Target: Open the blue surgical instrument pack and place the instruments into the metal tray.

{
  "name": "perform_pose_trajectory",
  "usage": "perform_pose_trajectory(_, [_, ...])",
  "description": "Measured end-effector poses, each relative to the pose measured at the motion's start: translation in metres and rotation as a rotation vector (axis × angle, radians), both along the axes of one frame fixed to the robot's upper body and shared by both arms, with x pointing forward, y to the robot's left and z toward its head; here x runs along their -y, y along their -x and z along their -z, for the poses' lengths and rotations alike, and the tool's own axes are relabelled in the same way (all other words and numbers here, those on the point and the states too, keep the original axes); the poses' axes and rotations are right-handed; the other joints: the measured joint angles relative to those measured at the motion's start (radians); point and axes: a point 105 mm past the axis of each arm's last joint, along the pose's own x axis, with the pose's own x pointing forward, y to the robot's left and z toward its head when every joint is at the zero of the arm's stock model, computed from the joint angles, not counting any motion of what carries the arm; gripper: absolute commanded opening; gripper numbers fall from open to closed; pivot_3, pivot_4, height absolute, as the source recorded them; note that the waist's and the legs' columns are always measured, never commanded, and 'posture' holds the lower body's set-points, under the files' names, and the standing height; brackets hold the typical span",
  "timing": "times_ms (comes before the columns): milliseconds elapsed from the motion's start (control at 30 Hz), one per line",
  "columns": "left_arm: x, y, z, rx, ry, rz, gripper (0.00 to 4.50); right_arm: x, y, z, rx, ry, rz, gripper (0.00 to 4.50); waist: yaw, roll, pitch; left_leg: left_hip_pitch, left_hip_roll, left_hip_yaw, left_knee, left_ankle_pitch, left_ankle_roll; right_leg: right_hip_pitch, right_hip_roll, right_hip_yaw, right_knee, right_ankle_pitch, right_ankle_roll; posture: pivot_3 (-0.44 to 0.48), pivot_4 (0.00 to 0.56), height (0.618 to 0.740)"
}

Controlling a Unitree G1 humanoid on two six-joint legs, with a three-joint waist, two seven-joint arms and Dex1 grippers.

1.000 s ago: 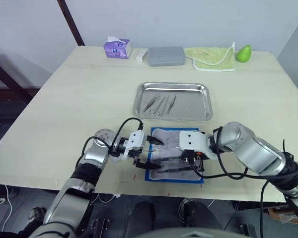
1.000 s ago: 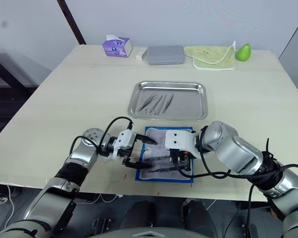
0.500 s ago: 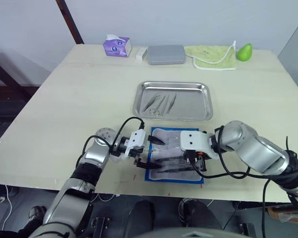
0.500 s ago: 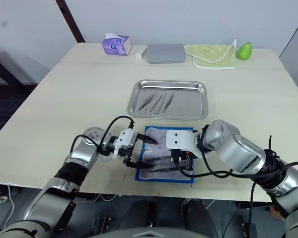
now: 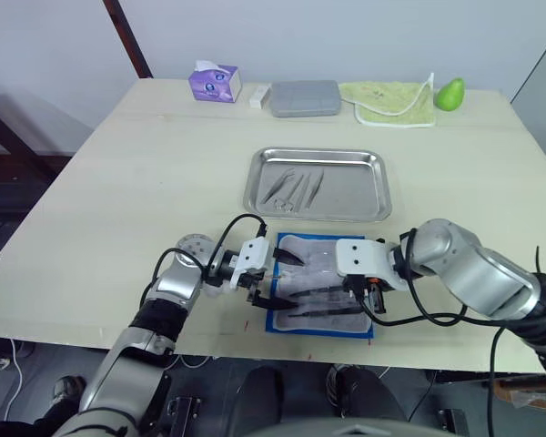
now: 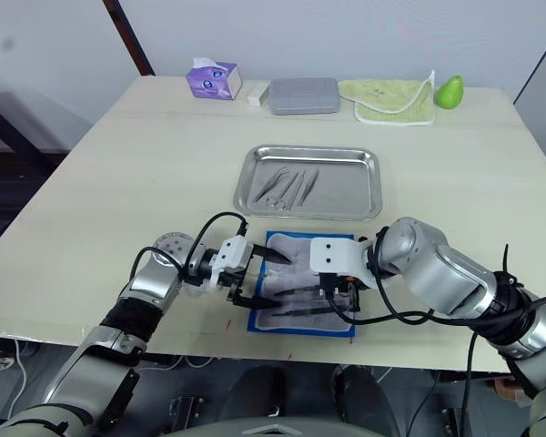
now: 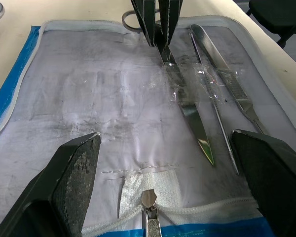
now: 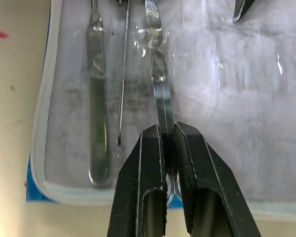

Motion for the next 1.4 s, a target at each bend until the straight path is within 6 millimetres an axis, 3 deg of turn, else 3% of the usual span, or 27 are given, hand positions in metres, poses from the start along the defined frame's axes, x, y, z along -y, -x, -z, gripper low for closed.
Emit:
perform_pose_trajectory(667, [0.002, -0.001, 0.0, 0.001, 0.004, 0.002, 4.5, 0.045, 0.006, 0.0, -0.03, 0.002, 0.126, 0.09, 0.005, 0.0, 0.0, 0.0, 0.0, 0.0, 0.001, 0.0, 0.0, 0.0, 0.0, 0.0, 0.0, 0.0, 0.001, 0.0, 0.15, 0.74])
perform_pose_trajectory(1033, [0.003, -0.002, 0.001, -0.001, 0.005, 0.001, 4.5, 0.074, 0.002, -0.02, 0.007, -0.024, 0.204, 0.09, 0.006, 0.0, 0.0, 0.001, 0.0, 0.0, 0.001, 0.0, 0.0, 0.001, 0.0, 0.0, 0.0, -0.001, 0.001, 0.0, 0.15, 0.74])
perform_pose_trajectory(1200, [0.003, -0.002, 0.001, -0.001, 0.006, 0.0, 4.5, 0.075, 0.0, -0.034, 0.006, -0.106, 0.233, 0.09, 0.006, 0.0, 0.0, 0.001, 0.0, 0.0, 0.001, 0.0, 0.0, 0.001, 0.0, 0.001, 0.0, 0.0, 0.001, 0.0, 0.15, 0.74])
perform_pose_trajectory(1400, [0.003, -0.003, 0.001, 0.0, 0.009, -0.01, 4.5, 0.04, -0.021, -0.056, 0.007, -0.399, 0.326, 0.09, 0.003, 0.0, -0.001, 0.001, 0.0, 0.0, 0.001, 0.0, 0.0, 0.002, 0.0, 0.001, 0.001, 0.003, 0.004, 0.0, 0.15, 0.74])
